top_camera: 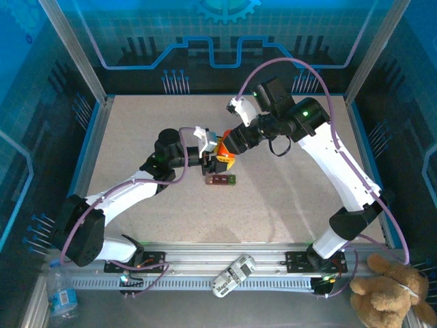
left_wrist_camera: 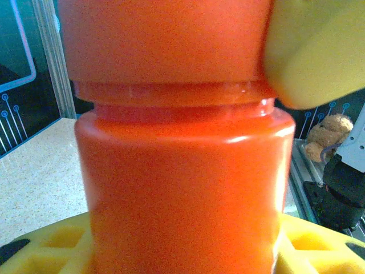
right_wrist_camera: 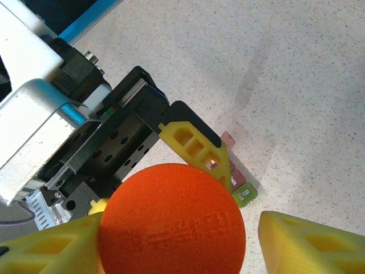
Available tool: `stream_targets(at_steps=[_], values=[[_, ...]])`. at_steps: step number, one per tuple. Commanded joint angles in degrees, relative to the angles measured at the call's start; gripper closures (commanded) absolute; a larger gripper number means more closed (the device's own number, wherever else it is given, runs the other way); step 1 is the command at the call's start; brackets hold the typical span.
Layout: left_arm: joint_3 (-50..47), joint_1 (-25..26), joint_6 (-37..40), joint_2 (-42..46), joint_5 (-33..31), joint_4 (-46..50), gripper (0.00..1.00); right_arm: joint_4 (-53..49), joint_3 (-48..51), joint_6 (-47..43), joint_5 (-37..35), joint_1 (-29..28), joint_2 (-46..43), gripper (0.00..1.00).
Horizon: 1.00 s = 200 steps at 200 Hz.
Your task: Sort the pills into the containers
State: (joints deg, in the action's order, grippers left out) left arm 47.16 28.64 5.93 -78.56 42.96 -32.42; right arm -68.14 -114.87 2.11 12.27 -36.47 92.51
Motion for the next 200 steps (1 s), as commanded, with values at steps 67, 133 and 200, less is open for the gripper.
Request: stream_targets(at_steps=[67, 133, 200], values=[[0.7, -0.3, -1.1, 0.7, 1.4, -3.3, 1.00, 2.3, -0.2, 1.7, 1.0, 0.1, -1.3, 0.33], [0.3, -0.3, -2.8, 0.2, 1.0, -5.3, 1.00, 3.7, 2.1, 2.0, 1.9, 1.5, -2.3, 0.63], [-0.1, -0.2, -4.6, -0.6, 1.0, -7.7, 1.00, 15.5, 12.0, 6.6, 8.1, 6.3, -9.3, 0.68]])
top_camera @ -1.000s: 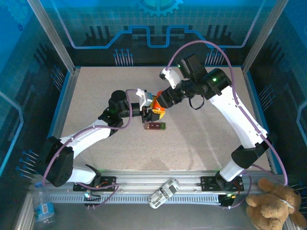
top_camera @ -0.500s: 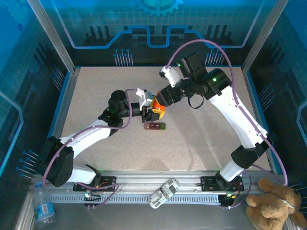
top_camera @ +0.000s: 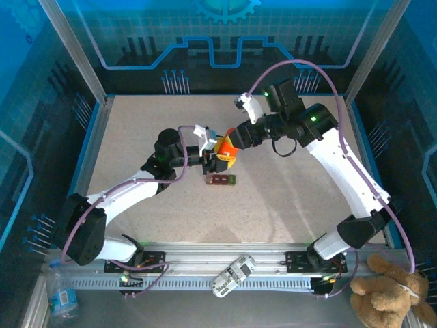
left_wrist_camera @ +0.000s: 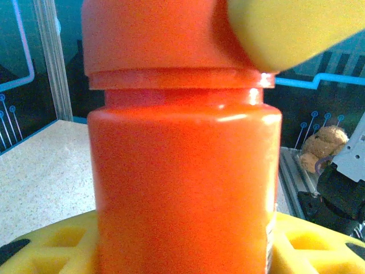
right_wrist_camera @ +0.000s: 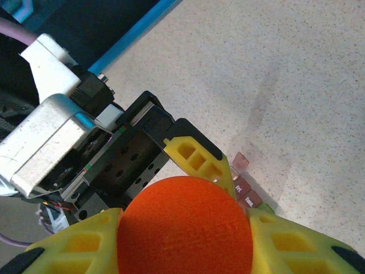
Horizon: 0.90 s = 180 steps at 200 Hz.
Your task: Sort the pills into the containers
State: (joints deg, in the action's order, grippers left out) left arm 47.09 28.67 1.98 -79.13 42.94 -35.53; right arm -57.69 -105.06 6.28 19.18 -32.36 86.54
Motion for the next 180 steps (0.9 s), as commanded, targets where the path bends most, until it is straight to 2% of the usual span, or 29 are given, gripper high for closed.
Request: stream_targets(at_steps=[1, 63, 84, 109, 137, 180], values=[[-0.1, -0.3, -0.7, -0.1, 1.0, -4.6, 1.00, 5.0, 2.1, 2.4, 1.3, 2.2, -3.4, 0.68], [0.0, 0.0, -1.3, -0.3, 1.0, -5.3, 1.00, 6.1, 4.4, 1.6, 3.7, 1.9, -3.5, 0.68], [-0.1, 0.0, -1.4, -0.3, 1.2, -5.2, 1.00, 3.9, 2.0, -3.4, 3.4, 0.8, -2.8, 0.69], [0.0, 0.1, -1.6, -0.3, 1.3, -5.1, 1.00, 0.3, -0.7, -11.8, -0.6, -1.4, -1.6, 0.69], [-0.1, 0.2, -1.6, -0.4, 1.2, -5.1, 1.00, 0.8, 0.3, -17.5, -0.5, -1.3, -2.1, 0.71], [-0.3, 0.2, -2.2, -0.4, 0.9, -5.6, 1.00, 3.4, 1.2, -16.0, 2.9, 0.2, -1.6, 0.70]])
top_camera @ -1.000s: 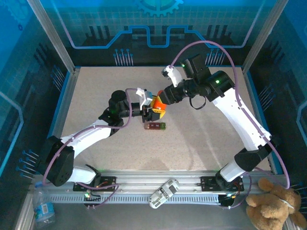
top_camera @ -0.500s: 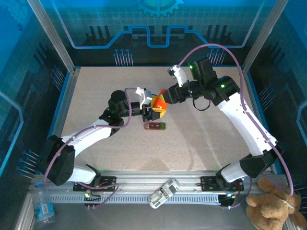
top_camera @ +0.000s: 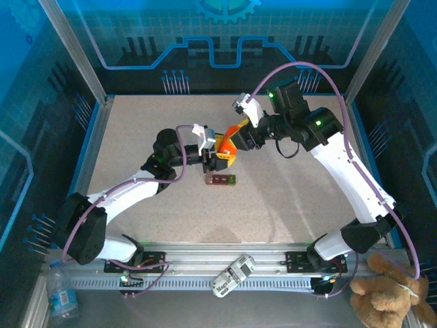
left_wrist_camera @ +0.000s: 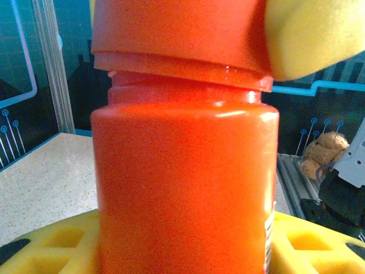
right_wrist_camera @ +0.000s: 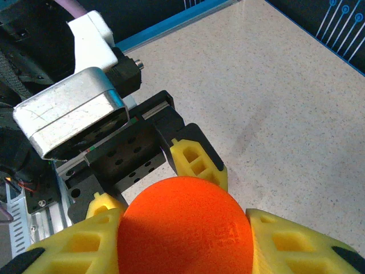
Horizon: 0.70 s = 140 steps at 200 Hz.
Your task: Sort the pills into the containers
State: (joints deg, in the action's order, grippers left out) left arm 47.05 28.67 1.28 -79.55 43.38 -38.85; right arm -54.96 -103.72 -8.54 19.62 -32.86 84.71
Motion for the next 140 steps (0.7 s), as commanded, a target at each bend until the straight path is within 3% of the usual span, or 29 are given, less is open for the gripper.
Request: stream_targets(at_steps=[1, 38, 76, 140], values=[[-0.3, 0.2, -1.5, 0.0, 0.5, -2.3, 1.00, 0.5, -0.3, -1.0, 2.5, 0.7, 0.4, 0.70], [-1.8, 0.7, -4.6, -0.4, -4.4, -7.8, 1.00, -3.9, -5.1, 6.6, 1.3, 1.4, 5.1, 0.71], [-4.2, 1.8, -7.1, -1.5, -10.6, -16.2, 1.00, -0.2, -0.4, 13.9, 1.7, 1.3, 4.1, 0.72], [-3.6, 1.8, -5.0, -1.4, -11.8, -15.6, 1.00, 3.7, 6.8, 23.2, -0.9, 0.7, 2.5, 0.74]])
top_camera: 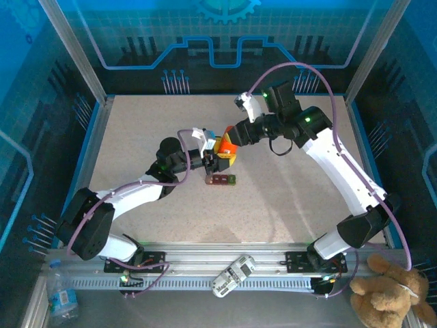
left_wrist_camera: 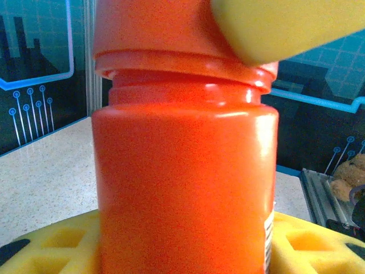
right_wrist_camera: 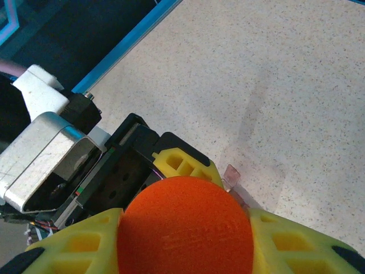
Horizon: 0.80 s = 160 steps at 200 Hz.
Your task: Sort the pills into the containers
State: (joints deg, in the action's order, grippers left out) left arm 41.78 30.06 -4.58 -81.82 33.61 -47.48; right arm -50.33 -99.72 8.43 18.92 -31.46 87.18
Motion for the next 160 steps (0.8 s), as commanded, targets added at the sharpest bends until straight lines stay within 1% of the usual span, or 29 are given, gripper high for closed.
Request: stream_targets(at_steps=[1, 11, 34, 53, 71, 84, 104, 131, 160], values=[[1.6, 0.4, 0.9, 0.9, -2.1, -6.9, 1.00, -0.9, 2.9, 6.4, -0.3, -0.8, 0.0, 0.74], [1.9, 0.5, 1.4, 1.0, -2.3, -6.4, 1.00, -0.1, 3.7, 8.7, -0.4, -1.0, 0.1, 0.74], [2.0, 0.6, 2.9, 1.4, -4.0, -5.3, 1.00, 1.9, 6.1, 14.6, -3.6, -2.2, 0.1, 0.74], [2.5, 1.1, 5.3, 1.8, -5.8, -3.3, 1.00, 5.1, 8.7, 19.8, -6.6, -4.1, -0.3, 0.74], [3.4, 1.4, 7.2, 2.1, -6.4, -0.4, 1.00, 6.3, 9.3, 22.5, -9.4, -6.2, 0.2, 0.74], [3.7, 1.7, 8.3, 2.3, -7.0, 0.7, 1.00, 6.4, 9.1, 23.7, -11.5, -7.5, 0.8, 0.74], [3.7, 1.8, 9.1, 2.5, -7.5, 1.6, 1.00, 7.2, 8.9, 24.7, -12.4, -8.5, 1.5, 0.73], [3.2, 1.8, 9.5, 2.6, -7.5, 2.0, 1.00, 6.2, 7.5, 23.7, -12.9, -8.4, 1.9, 0.71], [2.5, 1.8, 9.9, 2.5, -7.2, 2.1, 1.00, 4.3, 4.4, 21.8, -11.8, -7.1, 2.2, 0.66]])
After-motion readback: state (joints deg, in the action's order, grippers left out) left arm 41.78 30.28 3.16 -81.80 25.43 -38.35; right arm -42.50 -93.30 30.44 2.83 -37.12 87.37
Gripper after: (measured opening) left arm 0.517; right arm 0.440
